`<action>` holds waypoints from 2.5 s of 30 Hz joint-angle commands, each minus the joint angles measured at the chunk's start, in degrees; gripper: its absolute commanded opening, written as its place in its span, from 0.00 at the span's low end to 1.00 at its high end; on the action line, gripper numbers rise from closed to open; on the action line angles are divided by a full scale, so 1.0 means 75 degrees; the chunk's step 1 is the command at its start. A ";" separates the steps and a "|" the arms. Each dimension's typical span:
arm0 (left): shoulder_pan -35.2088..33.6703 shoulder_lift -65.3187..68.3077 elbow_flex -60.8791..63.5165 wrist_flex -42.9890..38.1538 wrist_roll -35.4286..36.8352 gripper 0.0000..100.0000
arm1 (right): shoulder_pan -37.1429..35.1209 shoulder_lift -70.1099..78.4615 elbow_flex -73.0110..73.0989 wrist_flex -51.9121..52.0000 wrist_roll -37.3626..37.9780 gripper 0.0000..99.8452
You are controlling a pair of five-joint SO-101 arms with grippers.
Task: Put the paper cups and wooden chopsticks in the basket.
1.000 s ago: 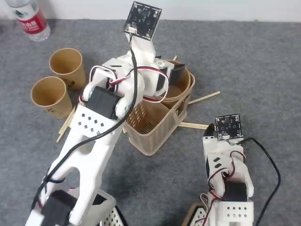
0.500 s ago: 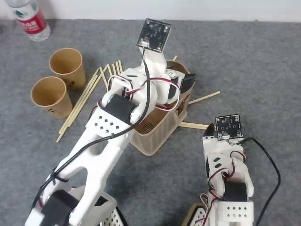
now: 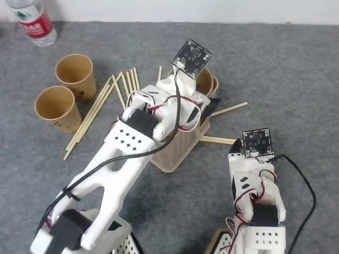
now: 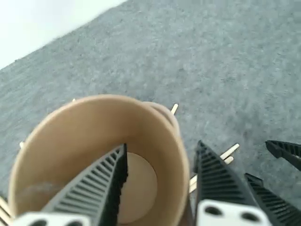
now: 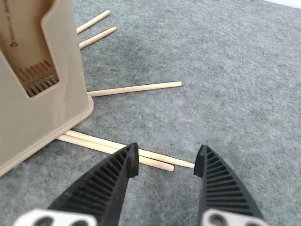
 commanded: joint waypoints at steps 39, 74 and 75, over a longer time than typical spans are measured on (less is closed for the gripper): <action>-0.5415 -0.1465 -0.5058 0.3634 -0.2157 0.22 | -0.0041 -0.0111 0.0141 0.0006 0.0105 0.21; -0.5697 0.4079 -0.7777 0.6201 -0.4689 0.22 | -0.0041 -0.0088 0.0141 -0.0006 0.0105 0.21; -0.5697 0.4454 -0.8211 0.6271 -0.4689 0.22 | -0.0041 -0.0088 0.0141 -0.0006 0.0105 0.21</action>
